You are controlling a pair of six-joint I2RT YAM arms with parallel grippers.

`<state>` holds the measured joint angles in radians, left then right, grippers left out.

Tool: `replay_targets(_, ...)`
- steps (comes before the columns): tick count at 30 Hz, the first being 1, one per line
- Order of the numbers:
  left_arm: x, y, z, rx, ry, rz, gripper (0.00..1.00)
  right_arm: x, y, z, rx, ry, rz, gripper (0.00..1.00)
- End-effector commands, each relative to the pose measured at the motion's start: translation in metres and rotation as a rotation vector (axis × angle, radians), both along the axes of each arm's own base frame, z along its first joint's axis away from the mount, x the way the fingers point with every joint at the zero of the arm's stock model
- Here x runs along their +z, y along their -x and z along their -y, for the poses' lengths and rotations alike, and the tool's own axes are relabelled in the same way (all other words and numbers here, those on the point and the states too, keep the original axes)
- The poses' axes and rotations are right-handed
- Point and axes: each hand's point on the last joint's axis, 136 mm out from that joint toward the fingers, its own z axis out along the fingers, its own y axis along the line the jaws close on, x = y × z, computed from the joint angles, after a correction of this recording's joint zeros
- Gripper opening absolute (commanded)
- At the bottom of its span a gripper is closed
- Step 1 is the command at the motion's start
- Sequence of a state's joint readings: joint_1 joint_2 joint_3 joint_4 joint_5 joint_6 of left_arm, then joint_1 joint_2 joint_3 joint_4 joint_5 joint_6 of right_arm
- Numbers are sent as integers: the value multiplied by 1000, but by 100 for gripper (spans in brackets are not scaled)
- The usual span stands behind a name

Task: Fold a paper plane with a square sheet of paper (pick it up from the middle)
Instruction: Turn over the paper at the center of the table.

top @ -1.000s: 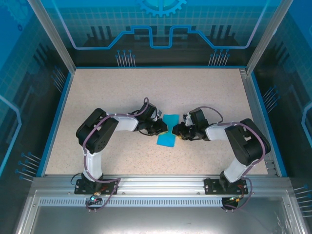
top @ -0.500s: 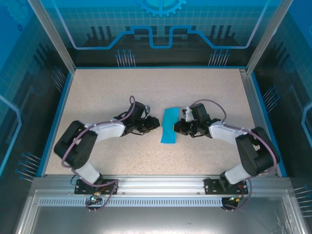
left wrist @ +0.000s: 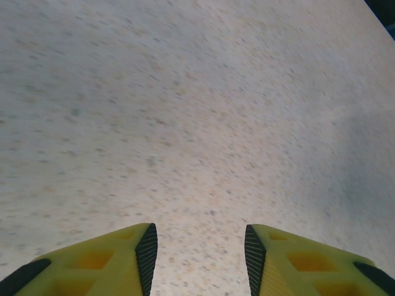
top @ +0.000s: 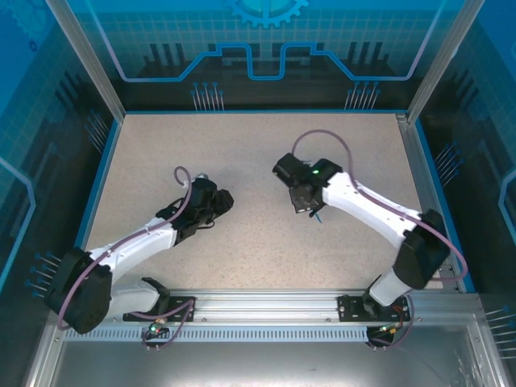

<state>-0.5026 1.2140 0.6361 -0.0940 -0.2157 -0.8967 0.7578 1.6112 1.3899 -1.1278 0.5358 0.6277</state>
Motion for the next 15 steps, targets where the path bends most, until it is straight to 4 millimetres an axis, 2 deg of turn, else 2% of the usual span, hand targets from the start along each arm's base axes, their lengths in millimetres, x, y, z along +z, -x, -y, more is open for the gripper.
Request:
replay_targets(1, -3, 8, -38, 148, -90, 4, 48, -8, 10, 21, -16, 269, -57, 9)
replay_targets(3, -2, 12, -46, 176, -101, 9, 50, -26, 9, 0, 5, 261, -104, 10)
replay_targets(8, -2, 20, -59, 206, -117, 15, 52, -78, 13, -71, 84, 157, -243, 16)
replay_targets(10, -2, 23, -62, 208, -119, 14, 53, -93, 15, -108, 123, 28, -287, 24)
replay_targets(12, -4, 24, -64, 202, -125, 10, 55, -96, 18, -145, 165, -156, -307, 29)
replay_targets(13, -3, 25, -63, 195, -125, 10, 55, -90, 18, -159, 181, -249, -305, 31)
replay_targets(15, -3, 23, -58, 155, -122, 13, 57, -73, 16, -172, 195, -393, -279, 40)
